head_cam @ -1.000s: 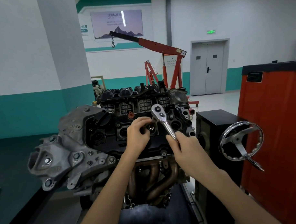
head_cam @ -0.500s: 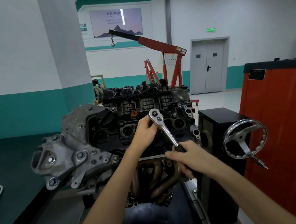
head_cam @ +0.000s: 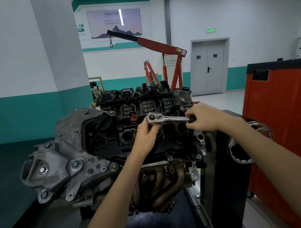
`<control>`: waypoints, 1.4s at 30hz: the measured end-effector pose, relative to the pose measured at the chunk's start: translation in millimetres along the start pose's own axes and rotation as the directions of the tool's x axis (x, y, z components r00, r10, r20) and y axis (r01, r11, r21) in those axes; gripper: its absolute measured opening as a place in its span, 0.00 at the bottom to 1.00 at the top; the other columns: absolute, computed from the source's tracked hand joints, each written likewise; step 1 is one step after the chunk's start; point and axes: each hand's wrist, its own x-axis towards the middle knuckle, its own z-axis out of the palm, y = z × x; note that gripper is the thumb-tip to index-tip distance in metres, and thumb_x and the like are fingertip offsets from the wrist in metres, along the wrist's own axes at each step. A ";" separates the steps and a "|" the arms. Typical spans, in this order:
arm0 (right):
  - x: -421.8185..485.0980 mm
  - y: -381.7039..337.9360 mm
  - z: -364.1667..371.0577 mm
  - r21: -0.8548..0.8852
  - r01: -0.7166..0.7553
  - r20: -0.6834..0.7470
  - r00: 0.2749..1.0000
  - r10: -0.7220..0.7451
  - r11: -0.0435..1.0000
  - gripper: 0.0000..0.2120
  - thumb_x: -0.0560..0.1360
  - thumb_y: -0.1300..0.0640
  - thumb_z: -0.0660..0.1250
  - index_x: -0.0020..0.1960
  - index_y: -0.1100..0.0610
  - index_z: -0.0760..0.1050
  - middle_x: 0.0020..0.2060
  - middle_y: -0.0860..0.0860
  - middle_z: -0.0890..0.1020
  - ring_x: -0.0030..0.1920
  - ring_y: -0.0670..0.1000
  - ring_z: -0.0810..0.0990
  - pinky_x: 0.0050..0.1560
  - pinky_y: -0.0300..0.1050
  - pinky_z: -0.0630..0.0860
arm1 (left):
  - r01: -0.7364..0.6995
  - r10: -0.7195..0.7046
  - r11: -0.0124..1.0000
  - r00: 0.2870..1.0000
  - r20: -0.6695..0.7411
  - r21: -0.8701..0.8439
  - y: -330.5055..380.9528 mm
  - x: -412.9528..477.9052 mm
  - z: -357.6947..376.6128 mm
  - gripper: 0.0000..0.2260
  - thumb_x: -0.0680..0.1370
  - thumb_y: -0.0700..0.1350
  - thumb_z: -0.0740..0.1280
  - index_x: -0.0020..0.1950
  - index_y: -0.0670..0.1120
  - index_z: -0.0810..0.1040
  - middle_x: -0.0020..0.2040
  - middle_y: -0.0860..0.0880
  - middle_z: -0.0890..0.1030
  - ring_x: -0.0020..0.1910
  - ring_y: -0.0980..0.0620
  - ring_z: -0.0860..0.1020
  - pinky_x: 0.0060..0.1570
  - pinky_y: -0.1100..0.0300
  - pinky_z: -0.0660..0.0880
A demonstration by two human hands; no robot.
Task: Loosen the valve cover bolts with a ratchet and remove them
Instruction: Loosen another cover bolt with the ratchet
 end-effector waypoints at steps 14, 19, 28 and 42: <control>-76.5 -120.1 145.4 0.870 -0.153 -0.027 0.934 0.357 0.469 0.10 0.77 0.61 0.64 0.39 0.54 0.66 0.28 0.51 0.71 0.19 0.42 0.69 0.21 0.35 0.69 | -0.027 0.025 0.995 0.999 -0.027 -0.093 -15.0 -8.5 18.4 0.10 0.80 0.47 0.64 0.39 0.54 0.69 0.35 0.57 0.69 0.40 0.56 0.68 0.45 0.58 0.69; -72.7 -47.7 86.4 0.464 -0.118 -0.016 0.990 0.142 0.878 0.08 0.75 0.61 0.65 0.38 0.55 0.68 0.29 0.49 0.73 0.29 0.49 0.74 0.32 0.45 0.73 | 0.007 -0.005 1.000 0.998 0.062 -0.023 -11.3 -2.5 5.2 0.15 0.81 0.41 0.64 0.37 0.57 0.72 0.34 0.60 0.74 0.39 0.60 0.73 0.49 0.61 0.72; -21.5 -0.4 6.6 -0.257 0.034 -0.057 0.997 -0.050 0.966 0.06 0.76 0.54 0.65 0.45 0.51 0.67 0.33 0.46 0.71 0.34 0.48 0.74 0.32 0.38 0.66 | 0.068 -0.070 0.991 0.997 -0.018 -0.115 -7.3 -4.4 7.3 0.09 0.80 0.39 0.65 0.48 0.53 0.80 0.36 0.62 0.80 0.37 0.67 0.75 0.41 0.74 0.71; -77.7 -66.4 111.3 0.507 -0.120 -0.101 0.975 0.198 0.853 0.06 0.74 0.61 0.65 0.43 0.55 0.68 0.33 0.54 0.74 0.29 0.51 0.73 0.30 0.38 0.69 | 0.093 -0.092 0.995 0.996 0.015 -0.046 -5.4 -1.4 6.1 0.18 0.79 0.45 0.68 0.31 0.52 0.67 0.30 0.56 0.68 0.34 0.56 0.68 0.40 0.64 0.68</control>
